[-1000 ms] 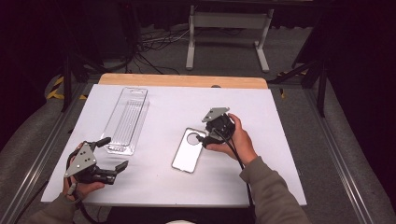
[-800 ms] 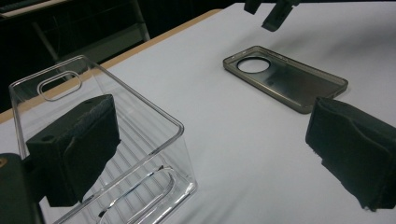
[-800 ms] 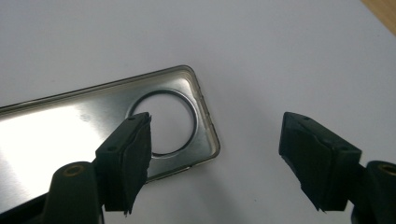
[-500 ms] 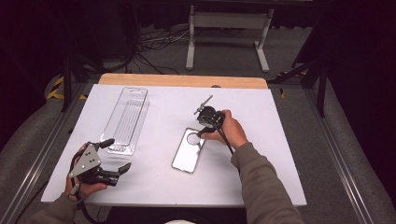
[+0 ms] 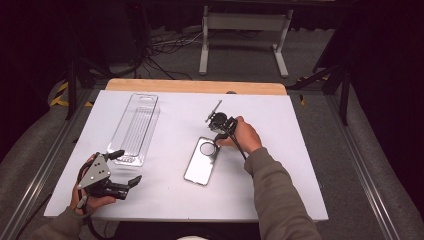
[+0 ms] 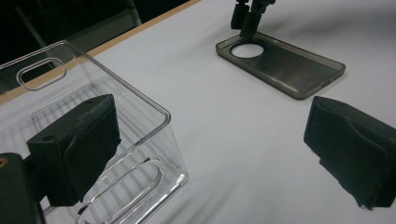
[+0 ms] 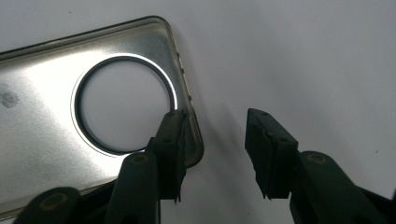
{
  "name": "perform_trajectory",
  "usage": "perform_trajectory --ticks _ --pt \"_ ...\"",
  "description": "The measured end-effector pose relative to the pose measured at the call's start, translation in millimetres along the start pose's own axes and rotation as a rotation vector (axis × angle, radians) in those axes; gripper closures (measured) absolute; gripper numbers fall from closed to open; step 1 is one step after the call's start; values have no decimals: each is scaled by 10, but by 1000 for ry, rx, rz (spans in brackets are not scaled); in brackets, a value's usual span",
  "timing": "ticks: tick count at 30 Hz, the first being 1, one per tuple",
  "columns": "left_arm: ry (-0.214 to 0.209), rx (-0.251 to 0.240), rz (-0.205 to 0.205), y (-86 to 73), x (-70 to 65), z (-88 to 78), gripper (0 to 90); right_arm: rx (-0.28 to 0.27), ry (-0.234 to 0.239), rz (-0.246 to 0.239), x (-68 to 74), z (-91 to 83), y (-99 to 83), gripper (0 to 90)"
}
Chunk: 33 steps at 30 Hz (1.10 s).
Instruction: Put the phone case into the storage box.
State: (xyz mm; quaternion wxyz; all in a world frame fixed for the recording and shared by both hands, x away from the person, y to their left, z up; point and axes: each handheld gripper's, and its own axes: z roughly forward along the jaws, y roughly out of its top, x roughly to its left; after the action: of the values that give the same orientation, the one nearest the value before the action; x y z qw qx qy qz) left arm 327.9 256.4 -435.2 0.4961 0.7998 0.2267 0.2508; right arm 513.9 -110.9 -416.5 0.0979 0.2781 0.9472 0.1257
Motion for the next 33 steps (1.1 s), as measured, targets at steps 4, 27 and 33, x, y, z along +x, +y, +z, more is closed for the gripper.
perform_trajectory --ticks 4,27,33 --pt "-2 0 -2 -1 -1 -2 43 11 1 -10 -13 23 19 651" --pt "-16 8 -12 -15 5 12 51 57 -16 -110 108 50 102 894" --pt "-7 -4 -20 -7 7 4 59 38 -68 -160 183 31 97 897"
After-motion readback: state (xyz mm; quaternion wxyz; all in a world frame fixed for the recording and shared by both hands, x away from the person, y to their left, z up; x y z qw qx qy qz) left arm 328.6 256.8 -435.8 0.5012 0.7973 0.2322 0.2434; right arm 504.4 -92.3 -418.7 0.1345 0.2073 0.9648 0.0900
